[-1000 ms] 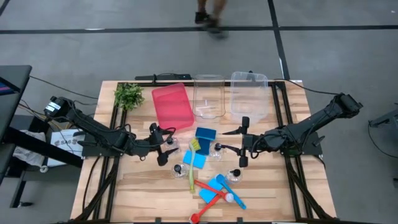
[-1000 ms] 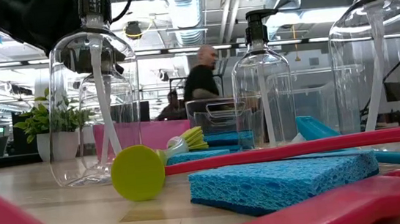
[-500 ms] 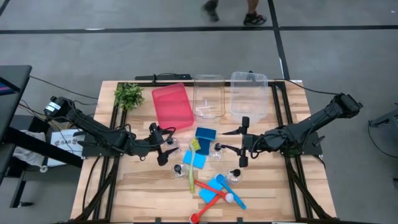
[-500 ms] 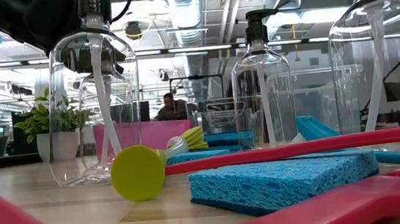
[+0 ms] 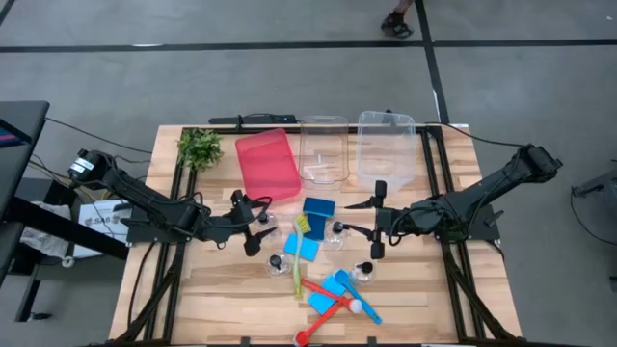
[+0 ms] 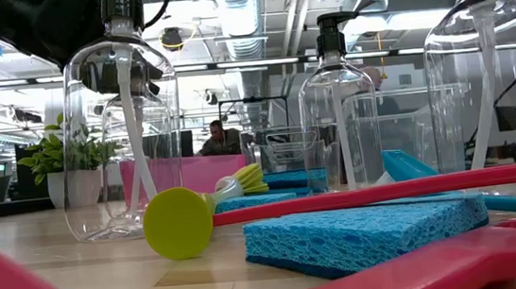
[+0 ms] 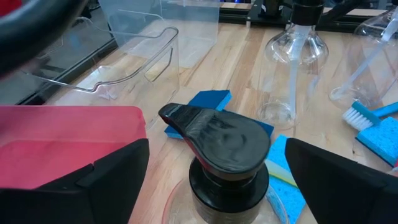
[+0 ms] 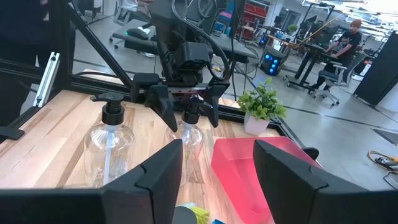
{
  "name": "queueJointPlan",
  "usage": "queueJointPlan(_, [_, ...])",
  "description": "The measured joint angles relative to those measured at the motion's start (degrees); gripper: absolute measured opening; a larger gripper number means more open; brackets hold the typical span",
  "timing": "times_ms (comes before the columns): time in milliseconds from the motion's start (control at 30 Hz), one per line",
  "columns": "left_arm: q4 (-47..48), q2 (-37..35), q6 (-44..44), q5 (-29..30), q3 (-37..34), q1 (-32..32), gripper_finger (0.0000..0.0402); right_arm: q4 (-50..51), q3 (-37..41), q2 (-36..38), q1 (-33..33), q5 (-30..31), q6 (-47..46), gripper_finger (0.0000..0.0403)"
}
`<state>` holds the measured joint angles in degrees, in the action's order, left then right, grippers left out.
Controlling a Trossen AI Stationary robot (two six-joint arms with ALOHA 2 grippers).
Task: Pick & Place Kitchen Sink Supplies
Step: Put the transparent soap dispenser into the red bin
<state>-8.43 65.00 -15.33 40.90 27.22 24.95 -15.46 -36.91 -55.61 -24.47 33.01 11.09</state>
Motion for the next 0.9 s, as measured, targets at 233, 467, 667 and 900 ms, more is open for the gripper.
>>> queueJointPlan(233, [0.0,0.0,0.02,-0.01,0.0,0.0,0.0313,0.0,0.0,0.0,0.66,0.0,-0.02,0.0187])
queueJointPlan(467, [0.0,0.0,0.02,-0.01,0.0,0.0,0.0255,0.0,0.0,0.0,0.66,0.0,-0.02,0.0186])
queueJointPlan(667, [0.0,-0.01,0.02,-0.01,0.0,0.0,0.0211,0.0,0.0,0.0,0.66,0.0,-0.04,0.0182])
queueJointPlan(900, [0.0,-0.01,0.04,-0.01,0.0,0.0,0.0158,0.0,0.0,0.0,0.66,0.0,-0.04,0.0182])
